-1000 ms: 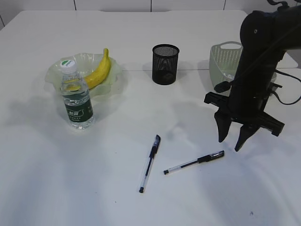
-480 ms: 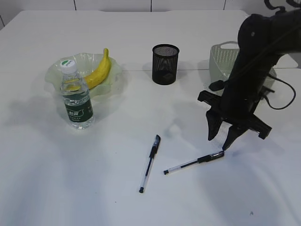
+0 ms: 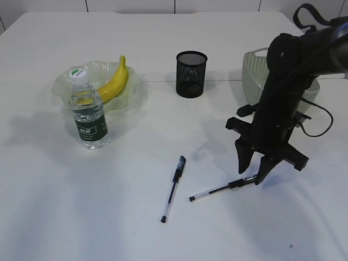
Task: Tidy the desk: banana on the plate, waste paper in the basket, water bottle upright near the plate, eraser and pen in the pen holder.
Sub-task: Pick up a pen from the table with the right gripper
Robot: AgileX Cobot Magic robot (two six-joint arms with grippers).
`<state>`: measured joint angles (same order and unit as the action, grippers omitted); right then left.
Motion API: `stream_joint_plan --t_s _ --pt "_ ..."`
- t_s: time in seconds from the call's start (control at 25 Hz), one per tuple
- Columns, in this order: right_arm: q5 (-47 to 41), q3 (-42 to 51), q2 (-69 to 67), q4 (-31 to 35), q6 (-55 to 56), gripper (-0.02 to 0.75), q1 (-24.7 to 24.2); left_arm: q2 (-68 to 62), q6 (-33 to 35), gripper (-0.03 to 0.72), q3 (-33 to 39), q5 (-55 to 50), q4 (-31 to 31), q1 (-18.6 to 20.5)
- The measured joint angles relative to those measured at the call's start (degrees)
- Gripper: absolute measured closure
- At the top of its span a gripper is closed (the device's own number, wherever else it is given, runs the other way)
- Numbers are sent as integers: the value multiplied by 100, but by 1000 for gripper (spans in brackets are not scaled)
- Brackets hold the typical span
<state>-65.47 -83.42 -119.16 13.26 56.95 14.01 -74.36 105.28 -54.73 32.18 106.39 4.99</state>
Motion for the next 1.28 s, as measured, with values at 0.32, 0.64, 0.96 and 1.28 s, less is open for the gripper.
stream_joint_plan --t_s 0.32,0.64,0.96,1.28 --pt "124 0 -105 0 0 440 0 0 0 349 0 56 0 0" --pt "396 0 -105 0 95 435 0 0 0 367 0 77 0 0" --pt "419 0 -227 0 203 439 0 0 0 368 0 90 0 0" --pt "547 0 -240 -12 221 440 0 0 0 374 0 101 0 0"
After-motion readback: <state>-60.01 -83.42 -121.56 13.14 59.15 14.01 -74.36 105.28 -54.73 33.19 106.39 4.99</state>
